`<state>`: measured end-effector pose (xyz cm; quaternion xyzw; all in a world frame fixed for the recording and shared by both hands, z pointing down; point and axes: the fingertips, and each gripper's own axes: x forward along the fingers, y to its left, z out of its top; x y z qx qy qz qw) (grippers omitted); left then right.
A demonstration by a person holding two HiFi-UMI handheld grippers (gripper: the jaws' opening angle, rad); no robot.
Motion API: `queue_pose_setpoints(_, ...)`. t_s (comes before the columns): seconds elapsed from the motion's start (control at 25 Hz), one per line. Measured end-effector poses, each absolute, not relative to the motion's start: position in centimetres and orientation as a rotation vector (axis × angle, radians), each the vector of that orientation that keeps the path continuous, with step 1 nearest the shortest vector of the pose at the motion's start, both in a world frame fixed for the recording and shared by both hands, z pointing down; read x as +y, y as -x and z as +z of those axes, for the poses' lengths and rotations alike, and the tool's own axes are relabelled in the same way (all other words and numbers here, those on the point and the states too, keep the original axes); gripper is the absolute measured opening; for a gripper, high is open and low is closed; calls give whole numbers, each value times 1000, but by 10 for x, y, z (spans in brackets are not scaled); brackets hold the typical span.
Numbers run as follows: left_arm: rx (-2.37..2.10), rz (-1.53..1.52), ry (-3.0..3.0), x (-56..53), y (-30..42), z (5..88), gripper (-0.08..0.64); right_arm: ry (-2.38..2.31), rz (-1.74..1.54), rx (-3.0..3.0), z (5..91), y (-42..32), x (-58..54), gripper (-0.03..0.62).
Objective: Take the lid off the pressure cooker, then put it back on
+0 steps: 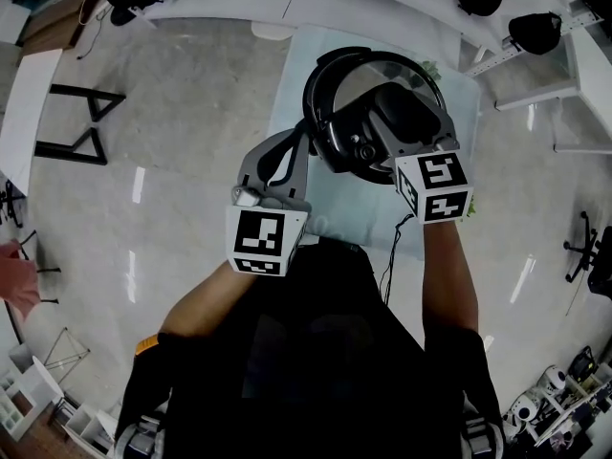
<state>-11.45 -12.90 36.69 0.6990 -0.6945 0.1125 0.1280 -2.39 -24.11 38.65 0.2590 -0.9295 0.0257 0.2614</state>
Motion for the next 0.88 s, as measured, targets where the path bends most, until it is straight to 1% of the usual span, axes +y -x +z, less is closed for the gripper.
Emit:
queue_pose_setpoints(0.48, -1830, 364, -2235, -121, 85, 373, 8, -961, 187, -2420, 390, -33, -200, 290)
queue_pose_setpoints(0.88, -1662, 386, -2384, -96, 73, 375, 8, -1184, 276, -2347, 397, -62, -157, 290)
